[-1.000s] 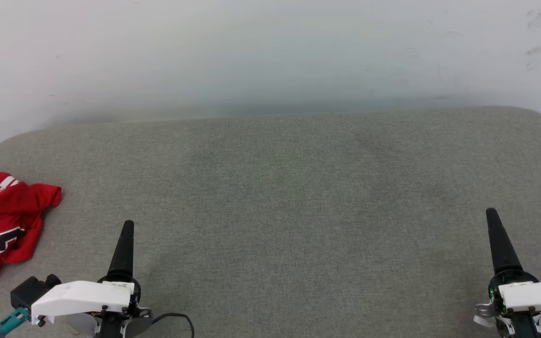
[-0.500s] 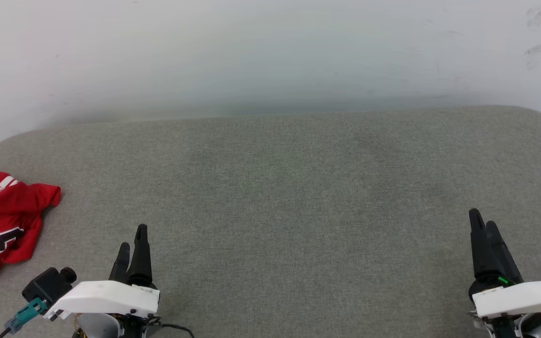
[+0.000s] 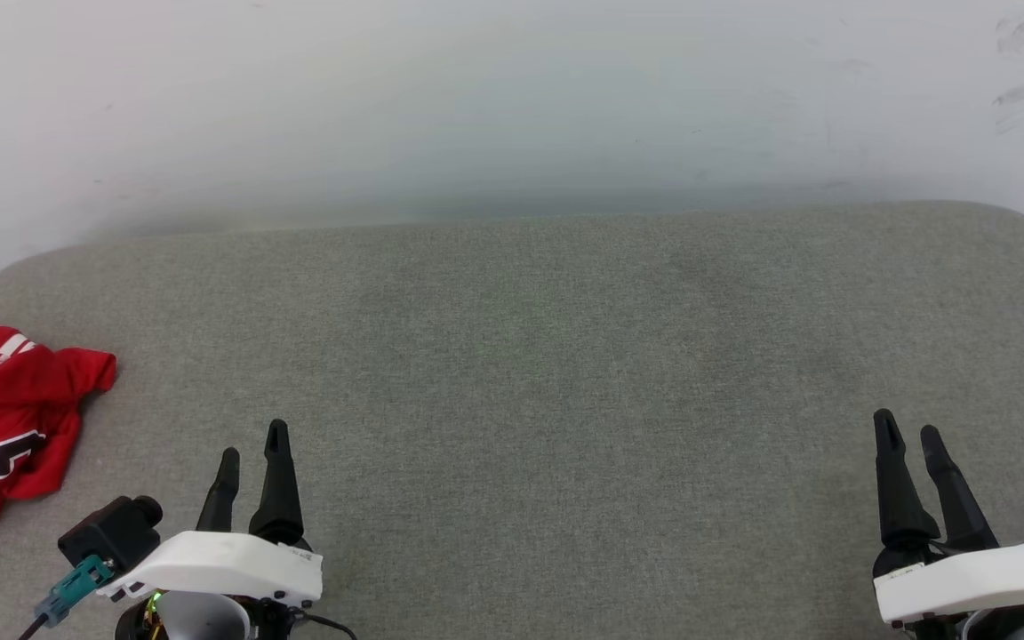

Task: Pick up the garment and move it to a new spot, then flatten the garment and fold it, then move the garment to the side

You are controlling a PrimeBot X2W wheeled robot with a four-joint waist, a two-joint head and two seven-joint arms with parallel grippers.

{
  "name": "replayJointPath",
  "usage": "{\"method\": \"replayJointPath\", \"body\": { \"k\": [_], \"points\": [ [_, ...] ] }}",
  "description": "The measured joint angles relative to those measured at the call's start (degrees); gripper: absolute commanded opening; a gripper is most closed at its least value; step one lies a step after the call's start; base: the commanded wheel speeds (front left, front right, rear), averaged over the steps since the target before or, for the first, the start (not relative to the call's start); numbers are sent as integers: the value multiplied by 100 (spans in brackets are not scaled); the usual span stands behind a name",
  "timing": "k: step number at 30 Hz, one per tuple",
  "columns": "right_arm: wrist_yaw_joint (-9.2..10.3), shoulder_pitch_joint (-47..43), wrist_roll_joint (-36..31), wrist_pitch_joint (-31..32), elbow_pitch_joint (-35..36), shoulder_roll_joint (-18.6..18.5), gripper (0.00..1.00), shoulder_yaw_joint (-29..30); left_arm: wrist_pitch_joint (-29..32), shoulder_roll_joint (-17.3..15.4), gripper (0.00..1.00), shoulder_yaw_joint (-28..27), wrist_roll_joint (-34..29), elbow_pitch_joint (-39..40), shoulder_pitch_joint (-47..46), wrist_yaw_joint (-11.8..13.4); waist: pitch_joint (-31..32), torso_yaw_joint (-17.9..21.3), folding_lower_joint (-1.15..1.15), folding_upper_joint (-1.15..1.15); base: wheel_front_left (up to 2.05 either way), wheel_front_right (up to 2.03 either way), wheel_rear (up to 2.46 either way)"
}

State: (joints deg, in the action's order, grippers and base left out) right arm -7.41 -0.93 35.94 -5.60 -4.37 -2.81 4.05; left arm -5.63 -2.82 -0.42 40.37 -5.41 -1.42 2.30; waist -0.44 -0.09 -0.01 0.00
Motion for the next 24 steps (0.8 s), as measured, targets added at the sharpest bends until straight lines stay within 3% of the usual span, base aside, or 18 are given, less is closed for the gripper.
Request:
{"method": "replayJointPath", "body": {
  "k": [24],
  "points": [
    [0, -177, -1369, -375, 254, -1, 100, -111, -374, -13, 100, 293, -1573, 264, 163, 29, 8, -25, 0, 0, 0, 0, 0]
  ]
}}
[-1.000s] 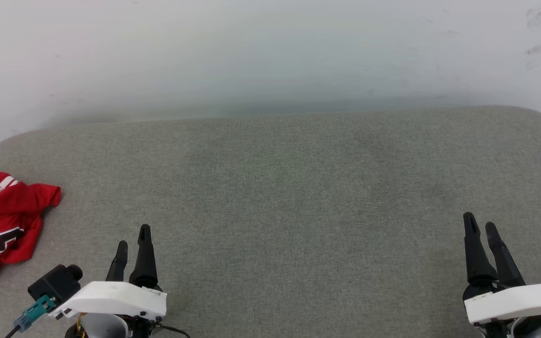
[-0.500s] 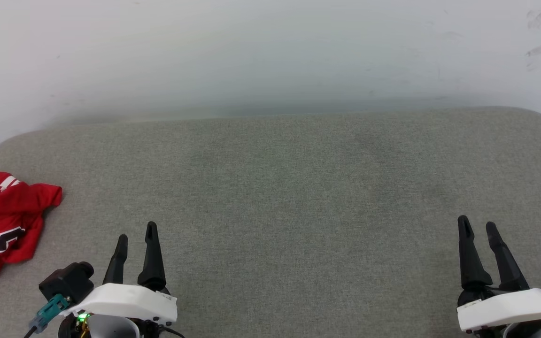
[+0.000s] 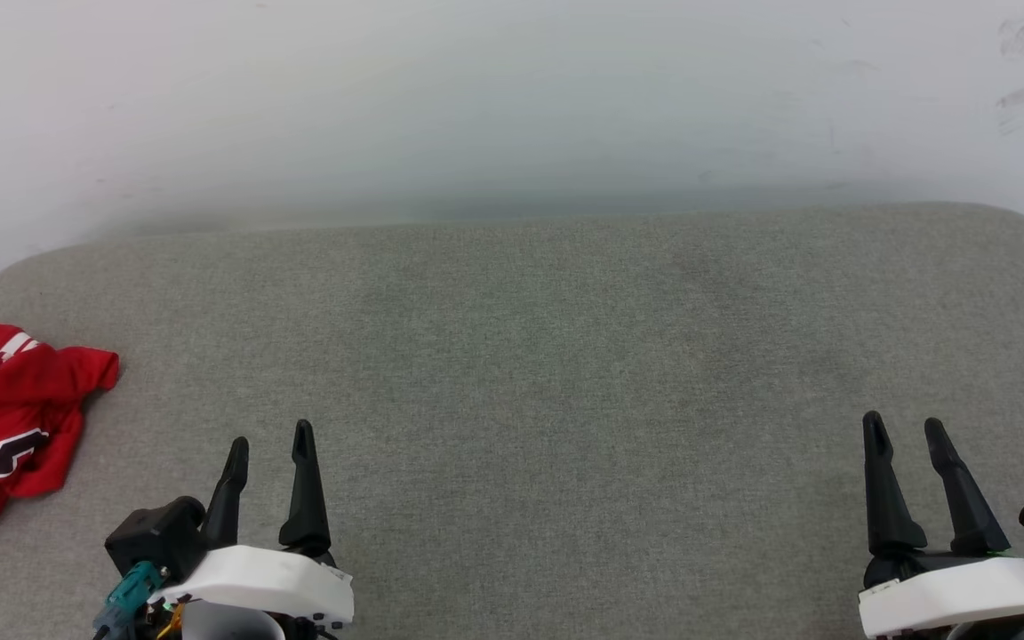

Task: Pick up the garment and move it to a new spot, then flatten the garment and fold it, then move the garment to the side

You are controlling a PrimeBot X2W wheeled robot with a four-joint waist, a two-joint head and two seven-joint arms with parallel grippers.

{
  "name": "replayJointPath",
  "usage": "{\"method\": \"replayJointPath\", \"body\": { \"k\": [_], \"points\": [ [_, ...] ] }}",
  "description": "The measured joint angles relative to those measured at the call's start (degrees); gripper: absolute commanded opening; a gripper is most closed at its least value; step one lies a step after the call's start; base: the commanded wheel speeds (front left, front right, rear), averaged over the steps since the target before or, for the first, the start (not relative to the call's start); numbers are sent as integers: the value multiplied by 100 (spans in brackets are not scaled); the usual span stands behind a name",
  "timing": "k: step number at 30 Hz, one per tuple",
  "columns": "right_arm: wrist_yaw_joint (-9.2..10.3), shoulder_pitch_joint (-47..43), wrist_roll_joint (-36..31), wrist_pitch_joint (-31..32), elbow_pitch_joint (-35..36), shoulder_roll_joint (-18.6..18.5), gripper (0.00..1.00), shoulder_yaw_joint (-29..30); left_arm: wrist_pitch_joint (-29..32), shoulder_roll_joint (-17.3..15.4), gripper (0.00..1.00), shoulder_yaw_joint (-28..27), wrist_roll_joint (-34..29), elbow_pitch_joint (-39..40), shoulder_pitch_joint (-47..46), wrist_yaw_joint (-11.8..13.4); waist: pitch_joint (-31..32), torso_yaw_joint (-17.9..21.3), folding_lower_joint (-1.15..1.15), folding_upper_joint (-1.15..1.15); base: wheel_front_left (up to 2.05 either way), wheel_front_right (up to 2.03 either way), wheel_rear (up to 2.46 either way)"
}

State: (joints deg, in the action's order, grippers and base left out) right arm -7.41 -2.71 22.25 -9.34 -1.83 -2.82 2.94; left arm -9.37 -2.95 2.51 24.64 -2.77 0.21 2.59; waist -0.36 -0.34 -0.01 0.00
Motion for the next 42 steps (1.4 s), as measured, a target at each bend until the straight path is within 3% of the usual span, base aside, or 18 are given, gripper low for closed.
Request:
{"method": "replayJointPath", "body": {
  "k": [24, 42],
  "points": [
    [-1, -157, -999, -324, 231, -1, 100, -46, -304, 3, 100, 116, -1172, -21, 135, 45, -36, -29, 0, 0, 0, 0, 0],
    [-9, -297, -1532, -509, 282, -2, 100, -172, -502, 5, 100, 219, -1601, -53, 193, -8, -53, -61, 0, 0, 0, 0, 0]
  ]
}}
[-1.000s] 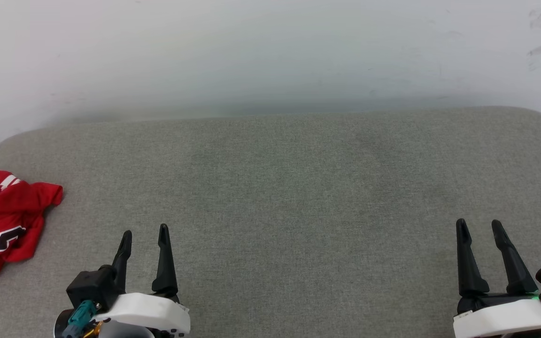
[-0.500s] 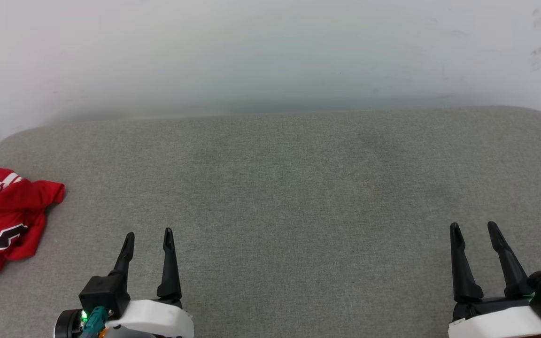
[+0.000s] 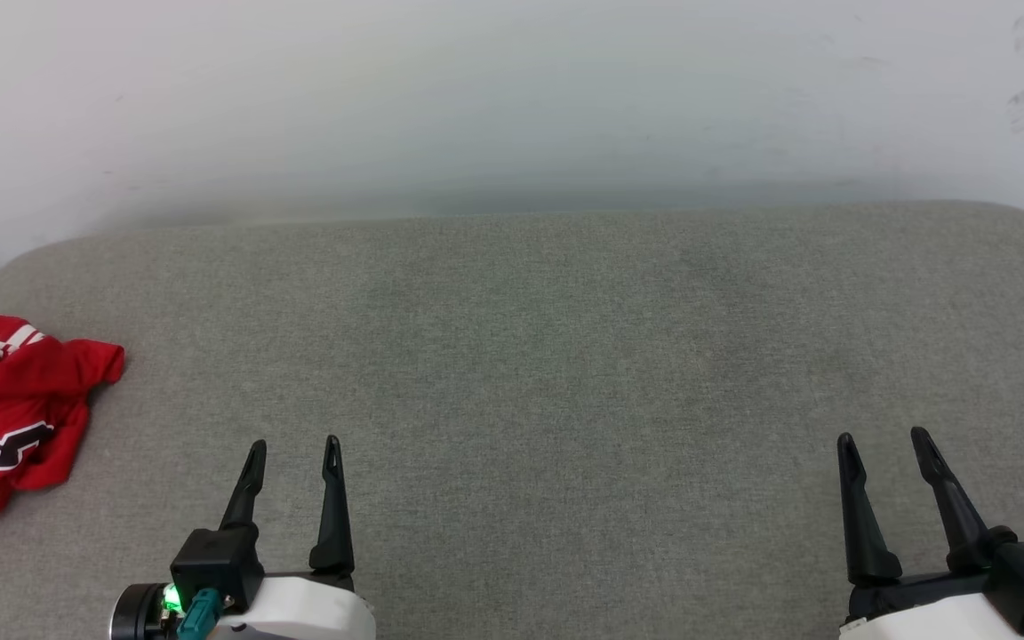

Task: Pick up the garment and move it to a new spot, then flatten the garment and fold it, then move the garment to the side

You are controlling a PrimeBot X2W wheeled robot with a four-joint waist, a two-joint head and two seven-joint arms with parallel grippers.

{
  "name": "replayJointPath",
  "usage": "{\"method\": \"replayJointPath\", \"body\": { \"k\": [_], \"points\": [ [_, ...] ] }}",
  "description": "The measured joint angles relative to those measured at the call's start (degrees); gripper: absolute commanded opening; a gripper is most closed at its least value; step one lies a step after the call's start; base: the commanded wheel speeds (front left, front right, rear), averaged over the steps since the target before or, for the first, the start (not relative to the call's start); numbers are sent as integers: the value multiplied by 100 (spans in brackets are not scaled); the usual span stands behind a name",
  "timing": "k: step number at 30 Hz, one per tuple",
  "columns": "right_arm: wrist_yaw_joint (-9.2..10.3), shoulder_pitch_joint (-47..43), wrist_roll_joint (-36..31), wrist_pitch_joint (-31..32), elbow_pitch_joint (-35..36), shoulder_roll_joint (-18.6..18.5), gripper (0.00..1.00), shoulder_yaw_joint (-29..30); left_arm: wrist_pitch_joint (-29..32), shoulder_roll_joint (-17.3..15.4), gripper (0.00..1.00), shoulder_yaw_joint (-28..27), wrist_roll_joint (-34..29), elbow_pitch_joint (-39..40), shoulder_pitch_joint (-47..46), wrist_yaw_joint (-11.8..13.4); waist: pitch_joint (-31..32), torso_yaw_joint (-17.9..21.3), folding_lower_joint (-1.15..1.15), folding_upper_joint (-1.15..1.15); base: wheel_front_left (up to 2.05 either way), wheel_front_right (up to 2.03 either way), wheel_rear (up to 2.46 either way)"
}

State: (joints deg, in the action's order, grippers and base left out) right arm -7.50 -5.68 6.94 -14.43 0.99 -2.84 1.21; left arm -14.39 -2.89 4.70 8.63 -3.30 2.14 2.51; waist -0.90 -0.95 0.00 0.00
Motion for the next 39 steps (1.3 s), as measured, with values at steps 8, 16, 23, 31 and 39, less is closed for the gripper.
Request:
{"method": "replayJointPath", "body": {
  "k": [8, 16, 23, 31, 39],
  "points": [
    [0, -31, -136, -64, -20, 0, 100, -16, -60, 0, 100, 49, -148, -40, 21, 9, -17, -12, 0, 0, 0, 0, 0],
    [0, -32, 114, -65, -127, -2, 100, 63, -67, 0, 100, 33, -22, -88, 23, 30, -7, -13, 0, 0, 0, 0, 0],
    [0, -42, 169, -65, -171, -2, 100, 76, -67, 0, 100, 20, 78, -148, 60, 38, 3, -13, 0, 0, 0, 0, 0],
    [0, -46, 174, -65, -179, -2, 100, 82, -67, 0, 100, 20, 98, -164, 59, 51, -4, -50, 0, 0, 0, 0, 0],
    [0, -46, 152, -65, -142, -2, 100, 22, -67, 0, 100, -1, 69, -143, -5, 63, -8, -189, 0, 0, 0, 0, 0]
  ]
}}
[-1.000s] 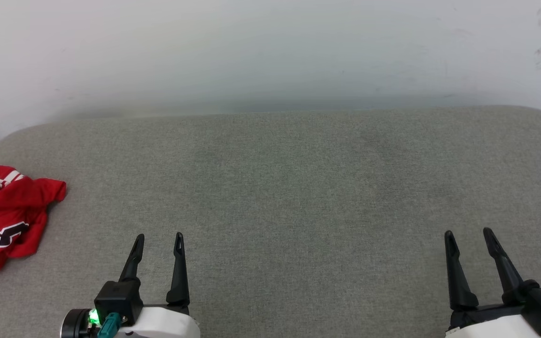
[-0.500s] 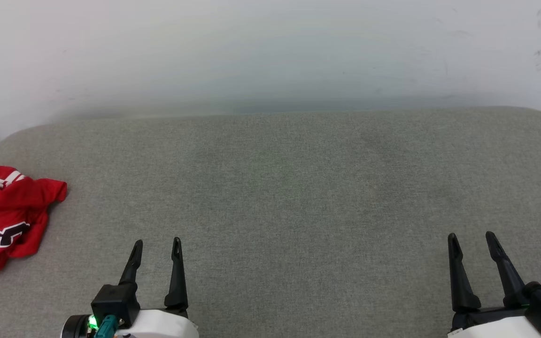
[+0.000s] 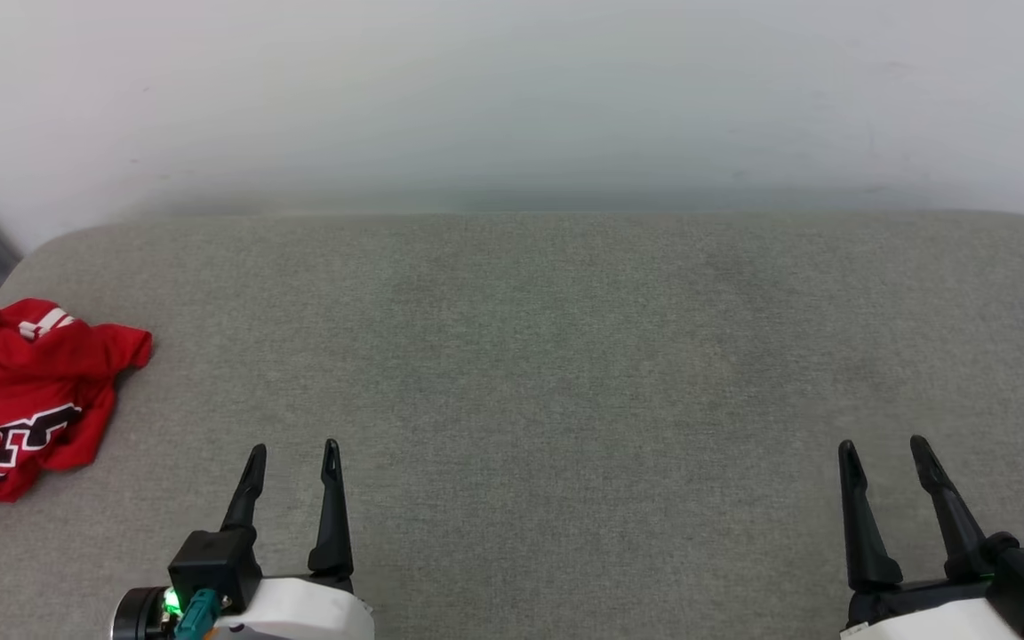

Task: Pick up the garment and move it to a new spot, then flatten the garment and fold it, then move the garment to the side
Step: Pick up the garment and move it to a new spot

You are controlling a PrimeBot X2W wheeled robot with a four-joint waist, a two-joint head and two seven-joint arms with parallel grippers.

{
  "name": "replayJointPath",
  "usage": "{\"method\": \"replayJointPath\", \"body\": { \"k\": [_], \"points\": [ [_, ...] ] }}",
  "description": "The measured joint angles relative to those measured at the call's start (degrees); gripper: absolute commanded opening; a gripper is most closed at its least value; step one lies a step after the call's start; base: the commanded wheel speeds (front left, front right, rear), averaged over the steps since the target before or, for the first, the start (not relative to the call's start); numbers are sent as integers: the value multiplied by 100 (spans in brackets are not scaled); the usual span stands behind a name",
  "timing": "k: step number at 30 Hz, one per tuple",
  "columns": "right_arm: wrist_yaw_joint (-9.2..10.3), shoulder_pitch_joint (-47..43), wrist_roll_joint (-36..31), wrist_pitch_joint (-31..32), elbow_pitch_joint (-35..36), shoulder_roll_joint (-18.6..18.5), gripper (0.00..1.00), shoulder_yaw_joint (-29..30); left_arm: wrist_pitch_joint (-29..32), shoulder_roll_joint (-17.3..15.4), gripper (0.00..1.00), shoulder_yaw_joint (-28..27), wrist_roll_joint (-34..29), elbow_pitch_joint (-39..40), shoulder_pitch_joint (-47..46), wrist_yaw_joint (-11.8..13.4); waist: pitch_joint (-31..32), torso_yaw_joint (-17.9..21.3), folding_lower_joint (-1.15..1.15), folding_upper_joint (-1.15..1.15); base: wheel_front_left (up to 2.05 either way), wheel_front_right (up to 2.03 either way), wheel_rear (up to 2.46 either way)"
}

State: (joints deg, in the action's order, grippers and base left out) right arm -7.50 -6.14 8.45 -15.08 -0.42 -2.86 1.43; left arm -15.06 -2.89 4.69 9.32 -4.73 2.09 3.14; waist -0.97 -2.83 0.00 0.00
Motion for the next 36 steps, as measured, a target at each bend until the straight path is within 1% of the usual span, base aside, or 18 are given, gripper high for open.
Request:
{"method": "replayJointPath", "body": {
  "k": [5, 10, 22, 31, 36],
  "points": [
    [0, 9, -51, 0, 63, 0, 100, -46, -1, 0, 100, -49, -15, 26, -41, 46, -26, -206, 0, 0, 0, 0, 0],
    [0, 25, -136, 0, 120, 0, 100, -51, -1, 1, 100, -121, 0, 36, -127, 97, -64, -516, 0, 0, 0, 0, 0],
    [0, 32, -352, 0, 237, 1, 100, -112, -1, 0, 100, -258, 34, 78, -125, 169, -170, -1455, 0, 0, 0, 0, 0],
    [0, 37, -504, 0, 299, 1, 100, -153, -1, 0, 100, -311, 167, 77, -126, 286, -257, -2173, 0, 0, 0, 0, 0],
    [0, 44, -572, 0, 342, 0, 100, -177, -1, 1, 100, -354, 241, 86, -125, 345, -301, -2503, 0, 0, 0, 0, 0]
  ]
}}
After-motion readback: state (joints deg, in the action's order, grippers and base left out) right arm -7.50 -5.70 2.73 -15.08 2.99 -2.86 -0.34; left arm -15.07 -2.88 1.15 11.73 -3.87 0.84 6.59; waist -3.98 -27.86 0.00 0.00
